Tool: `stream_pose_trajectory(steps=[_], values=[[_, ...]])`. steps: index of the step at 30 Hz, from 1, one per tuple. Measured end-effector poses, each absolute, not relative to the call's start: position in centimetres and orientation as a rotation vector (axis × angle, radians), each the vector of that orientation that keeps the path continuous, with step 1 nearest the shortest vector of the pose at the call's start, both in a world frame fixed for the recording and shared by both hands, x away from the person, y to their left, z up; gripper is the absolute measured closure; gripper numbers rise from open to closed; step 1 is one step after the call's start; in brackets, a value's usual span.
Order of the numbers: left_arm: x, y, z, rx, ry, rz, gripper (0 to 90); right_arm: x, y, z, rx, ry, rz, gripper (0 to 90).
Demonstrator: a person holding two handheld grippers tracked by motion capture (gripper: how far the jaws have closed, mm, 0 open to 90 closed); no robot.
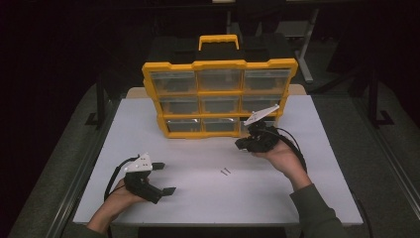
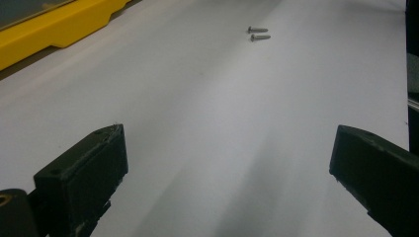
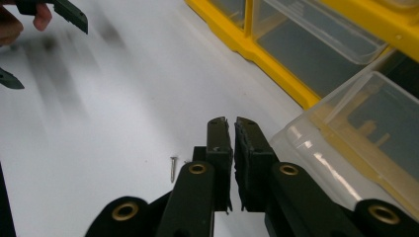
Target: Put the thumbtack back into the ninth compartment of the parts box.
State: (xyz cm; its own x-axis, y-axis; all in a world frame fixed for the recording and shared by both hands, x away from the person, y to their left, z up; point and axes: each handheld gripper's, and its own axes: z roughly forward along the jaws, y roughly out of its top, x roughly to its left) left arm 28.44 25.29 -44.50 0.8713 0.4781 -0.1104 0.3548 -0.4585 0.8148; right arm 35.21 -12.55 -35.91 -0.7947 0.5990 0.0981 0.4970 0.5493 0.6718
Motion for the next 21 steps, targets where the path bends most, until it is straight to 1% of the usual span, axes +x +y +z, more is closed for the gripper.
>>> stream_pose_trajectory(steps=[10, 21], values=[[28.5, 25.4, -44.5, 2.094, 0.612, 0.160, 1.2, 34.3, -12.2, -37.1, 0.927, 2.639, 1.063, 75.5], [28.5, 25.4, -44.5, 2.092, 0.616, 0.160, 1.2, 33.7, -11.4, -38.4, 0.914, 2.657, 1.040, 73.8]])
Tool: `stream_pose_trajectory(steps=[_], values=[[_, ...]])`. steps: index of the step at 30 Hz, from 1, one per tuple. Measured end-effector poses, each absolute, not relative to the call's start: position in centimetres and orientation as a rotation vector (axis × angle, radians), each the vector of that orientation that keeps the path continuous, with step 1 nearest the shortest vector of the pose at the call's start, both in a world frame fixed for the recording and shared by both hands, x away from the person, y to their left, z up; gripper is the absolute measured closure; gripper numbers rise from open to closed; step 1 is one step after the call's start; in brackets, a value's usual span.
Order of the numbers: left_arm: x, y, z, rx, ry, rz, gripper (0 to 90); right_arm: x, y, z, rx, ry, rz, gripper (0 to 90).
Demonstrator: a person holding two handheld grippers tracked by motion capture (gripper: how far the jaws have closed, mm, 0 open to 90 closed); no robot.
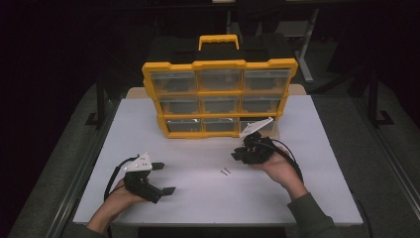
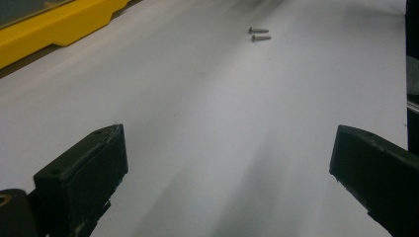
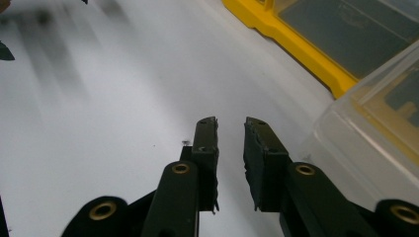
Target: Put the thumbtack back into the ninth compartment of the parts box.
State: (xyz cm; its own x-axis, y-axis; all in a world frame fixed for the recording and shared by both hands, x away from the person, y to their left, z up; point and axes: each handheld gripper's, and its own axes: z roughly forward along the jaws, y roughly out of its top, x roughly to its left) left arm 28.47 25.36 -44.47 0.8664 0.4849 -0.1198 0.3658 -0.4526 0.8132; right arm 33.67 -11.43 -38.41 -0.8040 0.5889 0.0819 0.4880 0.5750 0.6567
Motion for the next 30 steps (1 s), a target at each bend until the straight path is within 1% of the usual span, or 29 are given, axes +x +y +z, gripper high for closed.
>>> stream_pose_trajectory(steps=[21, 30], values=[[28.5, 25.3, -44.5, 2.095, 0.618, 0.155, 1.2, 33.4, -9.2, -41.6, 0.898, 2.710, 0.966, 74.0], [28.5, 25.3, -44.5, 2.097, 0.617, 0.157, 1.2, 33.6, -8.5, -42.8, 0.899, 2.729, 0.945, 75.5]])
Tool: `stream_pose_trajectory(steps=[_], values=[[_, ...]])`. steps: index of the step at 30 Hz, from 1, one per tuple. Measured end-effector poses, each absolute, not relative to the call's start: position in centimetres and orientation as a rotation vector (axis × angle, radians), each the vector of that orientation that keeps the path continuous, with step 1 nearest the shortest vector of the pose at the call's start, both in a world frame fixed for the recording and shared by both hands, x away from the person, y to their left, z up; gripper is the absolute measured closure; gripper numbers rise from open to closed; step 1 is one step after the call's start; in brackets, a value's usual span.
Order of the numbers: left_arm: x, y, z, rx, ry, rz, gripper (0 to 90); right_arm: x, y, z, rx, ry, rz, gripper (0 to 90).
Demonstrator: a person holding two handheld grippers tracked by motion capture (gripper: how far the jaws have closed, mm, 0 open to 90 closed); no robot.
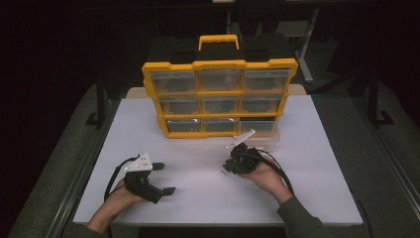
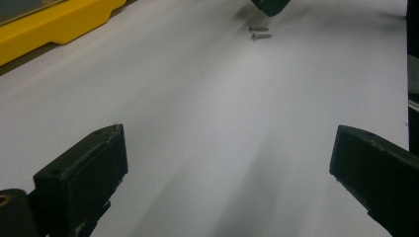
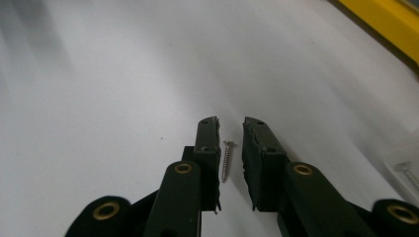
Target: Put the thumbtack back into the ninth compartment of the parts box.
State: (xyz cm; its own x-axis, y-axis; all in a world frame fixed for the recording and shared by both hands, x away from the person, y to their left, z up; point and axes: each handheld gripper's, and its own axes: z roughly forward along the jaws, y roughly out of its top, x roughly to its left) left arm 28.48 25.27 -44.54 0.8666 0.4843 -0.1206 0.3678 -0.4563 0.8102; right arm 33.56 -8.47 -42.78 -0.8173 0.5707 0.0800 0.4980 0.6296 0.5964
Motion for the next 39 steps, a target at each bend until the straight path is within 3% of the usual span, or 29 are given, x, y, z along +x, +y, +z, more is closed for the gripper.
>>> stream_pose_trajectory(steps=[39], values=[[28.4, 25.1, -44.6, 2.105, 0.615, 0.155, 1.2, 33.7, -7.4, -44.3, 0.887, 2.738, 0.854, 86.1]])
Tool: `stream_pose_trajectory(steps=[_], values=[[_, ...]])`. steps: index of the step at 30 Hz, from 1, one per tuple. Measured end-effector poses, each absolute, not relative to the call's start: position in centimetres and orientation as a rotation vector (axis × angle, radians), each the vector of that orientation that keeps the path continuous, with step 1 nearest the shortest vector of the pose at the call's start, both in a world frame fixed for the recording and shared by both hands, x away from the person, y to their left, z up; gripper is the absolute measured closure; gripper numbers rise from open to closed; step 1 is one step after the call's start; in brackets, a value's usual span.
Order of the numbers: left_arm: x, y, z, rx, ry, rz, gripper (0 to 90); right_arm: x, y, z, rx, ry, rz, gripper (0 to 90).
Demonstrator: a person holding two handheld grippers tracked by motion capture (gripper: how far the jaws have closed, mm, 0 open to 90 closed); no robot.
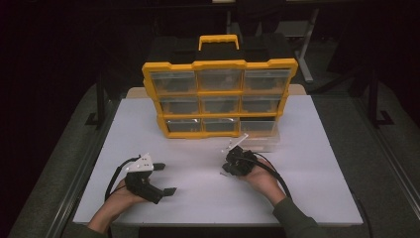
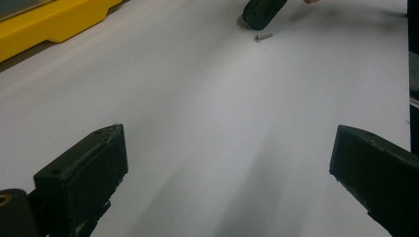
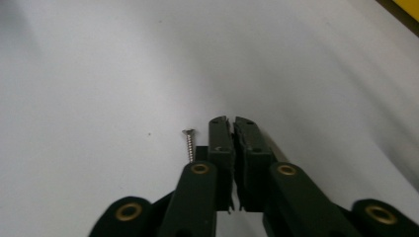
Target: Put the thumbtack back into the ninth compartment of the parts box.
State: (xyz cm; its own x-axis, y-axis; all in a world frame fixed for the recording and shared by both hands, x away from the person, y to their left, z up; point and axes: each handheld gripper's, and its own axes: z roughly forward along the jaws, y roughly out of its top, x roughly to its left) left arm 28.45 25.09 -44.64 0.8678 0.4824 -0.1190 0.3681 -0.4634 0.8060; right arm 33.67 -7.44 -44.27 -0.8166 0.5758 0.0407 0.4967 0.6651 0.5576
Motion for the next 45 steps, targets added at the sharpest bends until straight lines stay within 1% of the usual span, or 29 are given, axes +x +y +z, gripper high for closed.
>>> stream_pose_trajectory(steps=[18, 34, 45], values=[[28.5, 25.2, -44.6, 2.109, 0.615, 0.153, 1.2, 33.6, -7.5, -43.9, 0.883, 2.745, 0.862, 86.3], [28.5, 25.2, -44.7, 2.104, 0.620, 0.150, 1.3, 33.5, -8.2, -42.0, 0.882, 2.760, 0.930, 86.2], [28.5, 25.2, -44.7, 2.095, 0.628, 0.164, 1.3, 34.1, -9.2, -40.0, 0.876, 2.761, 0.962, 86.2]])
